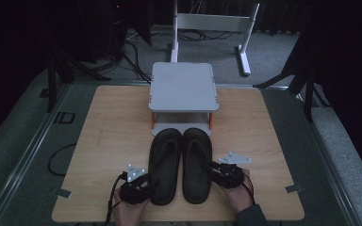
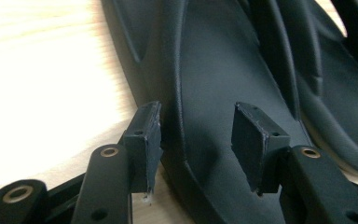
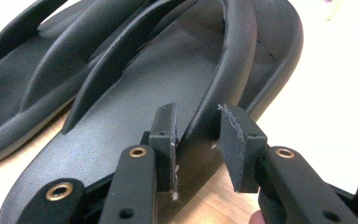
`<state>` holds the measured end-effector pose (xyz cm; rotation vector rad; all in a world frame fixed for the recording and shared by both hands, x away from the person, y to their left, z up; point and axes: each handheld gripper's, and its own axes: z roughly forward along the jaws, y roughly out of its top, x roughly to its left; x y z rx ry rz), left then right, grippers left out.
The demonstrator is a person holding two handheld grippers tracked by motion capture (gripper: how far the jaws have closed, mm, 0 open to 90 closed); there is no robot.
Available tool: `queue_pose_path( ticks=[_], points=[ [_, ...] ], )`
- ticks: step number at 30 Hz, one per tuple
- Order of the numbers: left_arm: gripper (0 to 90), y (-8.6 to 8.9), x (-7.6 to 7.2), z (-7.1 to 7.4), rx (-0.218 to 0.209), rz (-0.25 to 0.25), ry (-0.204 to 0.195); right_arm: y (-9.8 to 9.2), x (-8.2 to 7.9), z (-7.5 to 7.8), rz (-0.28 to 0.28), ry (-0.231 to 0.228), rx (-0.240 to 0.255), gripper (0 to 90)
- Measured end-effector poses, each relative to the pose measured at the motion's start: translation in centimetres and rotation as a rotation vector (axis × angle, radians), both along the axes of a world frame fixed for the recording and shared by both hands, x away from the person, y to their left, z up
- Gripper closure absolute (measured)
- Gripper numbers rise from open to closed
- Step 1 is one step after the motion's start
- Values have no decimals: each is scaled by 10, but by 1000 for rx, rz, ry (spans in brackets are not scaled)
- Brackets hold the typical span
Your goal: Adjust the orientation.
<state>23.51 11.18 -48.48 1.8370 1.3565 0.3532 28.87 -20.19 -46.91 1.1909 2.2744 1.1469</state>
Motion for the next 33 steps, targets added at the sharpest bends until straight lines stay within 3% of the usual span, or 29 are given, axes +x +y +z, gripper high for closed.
queue_pose_path(
  ticks=[5,8,10,14,23,25,28,33],
  points=[
    [528,-13,-2,0,-10,-50,12,-2,3,1,-5,-3,6,674],
    [526,-14,-1,1,-3,-53,16,-2,3,1,-7,-1,1,677],
    [529,-9,1,0,-36,-63,14,-2,3,1,-4,-7,-9,686],
    [526,-10,3,0,-28,-63,3,0,0,4,6,-19,-39,723],
    [512,-9,5,0,-35,-71,-6,-2,-4,6,21,-2,-57,738],
    [498,-8,5,0,-38,-67,-11,-2,-5,7,25,-2,-56,717],
    [476,-7,5,2,-32,-62,-29,-2,-6,11,14,-23,-26,595],
    [452,0,5,10,-29,-68,-98,6,-10,22,4,-74,-27,503]
  ],
)
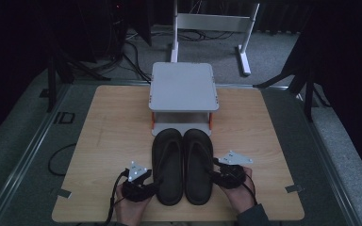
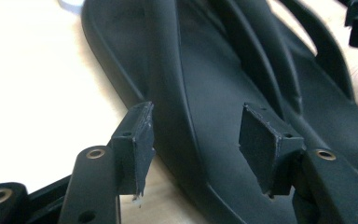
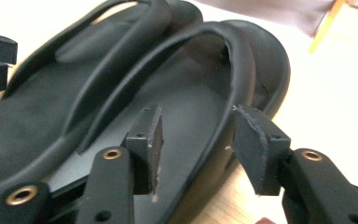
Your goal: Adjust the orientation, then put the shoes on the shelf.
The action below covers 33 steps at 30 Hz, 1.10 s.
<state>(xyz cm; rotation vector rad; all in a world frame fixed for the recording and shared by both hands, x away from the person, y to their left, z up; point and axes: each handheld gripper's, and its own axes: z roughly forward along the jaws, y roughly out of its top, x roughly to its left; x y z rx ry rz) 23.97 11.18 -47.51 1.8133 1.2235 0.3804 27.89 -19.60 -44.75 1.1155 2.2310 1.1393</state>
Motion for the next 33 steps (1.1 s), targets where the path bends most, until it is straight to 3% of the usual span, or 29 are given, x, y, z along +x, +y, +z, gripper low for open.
queue_pose_path(
  ticks=[3,6,16,27,33],
  points=[
    [445,7,1,4,-9,18,-28,4,-1,1,4,-6,6,484],
    [440,14,4,6,7,41,-55,9,-1,0,7,-5,5,471],
    [428,38,20,9,37,123,-100,31,0,-2,2,10,26,409],
    [429,52,25,4,47,172,-117,54,-1,-11,-72,24,36,372],
    [429,52,24,2,49,168,-113,71,-9,-20,-112,53,78,301]
  ],
)
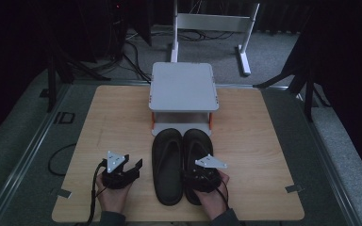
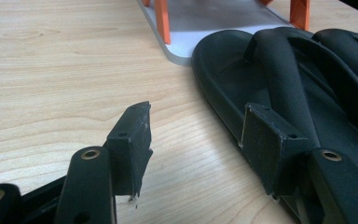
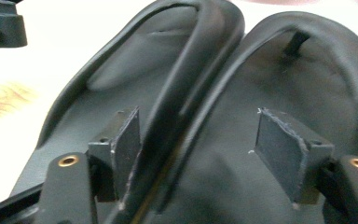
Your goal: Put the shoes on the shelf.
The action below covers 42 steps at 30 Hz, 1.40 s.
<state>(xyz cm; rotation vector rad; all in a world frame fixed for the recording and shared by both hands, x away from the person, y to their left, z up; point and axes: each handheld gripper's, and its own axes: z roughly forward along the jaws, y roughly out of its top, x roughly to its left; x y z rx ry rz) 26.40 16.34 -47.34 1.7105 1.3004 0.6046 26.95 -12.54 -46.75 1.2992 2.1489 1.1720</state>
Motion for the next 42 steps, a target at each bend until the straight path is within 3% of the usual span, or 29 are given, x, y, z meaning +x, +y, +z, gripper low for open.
queue_pose_path(
  ticks=[6,9,10,12,16,22,28,42],
  points=[
    [429,1,-1,-1,3,1,8,22,-12,-8,-96,-5,-7,322],
    [429,1,-1,-1,3,2,7,25,-12,-9,-112,-4,-7,352],
    [429,1,0,-2,1,2,8,32,-14,-10,-165,-6,-24,439],
    [429,2,-1,-2,-2,2,9,37,-14,-12,-200,-3,-57,442],
    [429,2,-1,-2,-3,-1,9,44,-15,-16,-227,-8,-95,464],
    [430,2,-1,-2,-6,-2,11,51,-15,-16,-278,-18,-101,597],
    [430,3,0,-3,-9,-1,13,51,-14,-18,-283,-16,-76,721],
    [430,4,0,-5,-15,5,23,49,-11,-19,-306,-43,-44,774]
  ],
)
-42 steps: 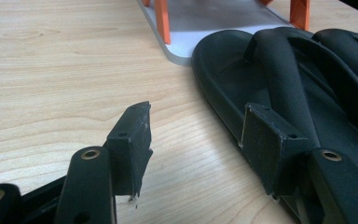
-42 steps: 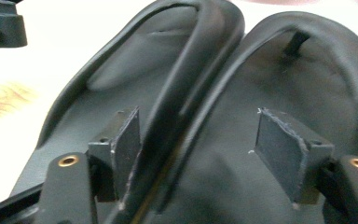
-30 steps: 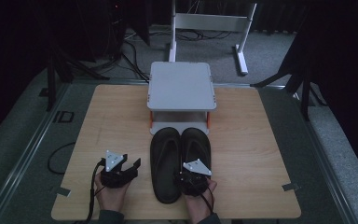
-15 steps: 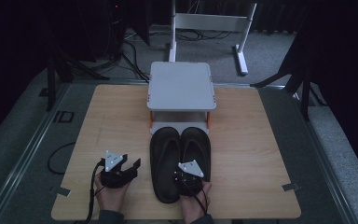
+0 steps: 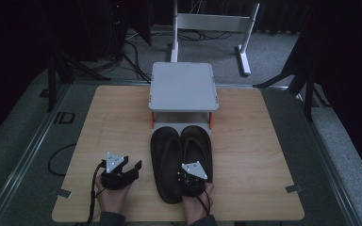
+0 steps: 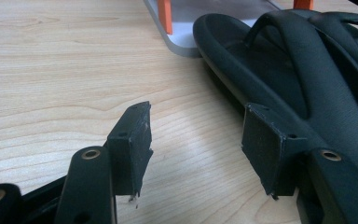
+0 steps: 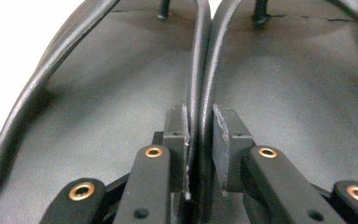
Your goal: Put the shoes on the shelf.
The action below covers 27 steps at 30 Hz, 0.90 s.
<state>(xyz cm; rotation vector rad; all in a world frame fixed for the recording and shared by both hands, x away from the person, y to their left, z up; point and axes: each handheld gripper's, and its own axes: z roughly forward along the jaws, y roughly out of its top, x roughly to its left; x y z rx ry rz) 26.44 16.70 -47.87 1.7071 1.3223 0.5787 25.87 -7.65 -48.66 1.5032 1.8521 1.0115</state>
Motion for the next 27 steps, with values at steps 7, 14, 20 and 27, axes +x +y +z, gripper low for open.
queue_pose_path(
  ticks=[7,14,20,27],
  points=[
    [430,1,0,0,1,0,1,-3,5,4,-14,-25,12,780],
    [431,2,0,0,0,3,0,-4,14,11,-23,-51,26,782],
    [431,3,0,0,-5,7,-1,-5,24,17,-42,-65,42,785],
    [431,5,0,0,-5,9,-1,-5,34,19,-58,-90,32,785]
  ],
)
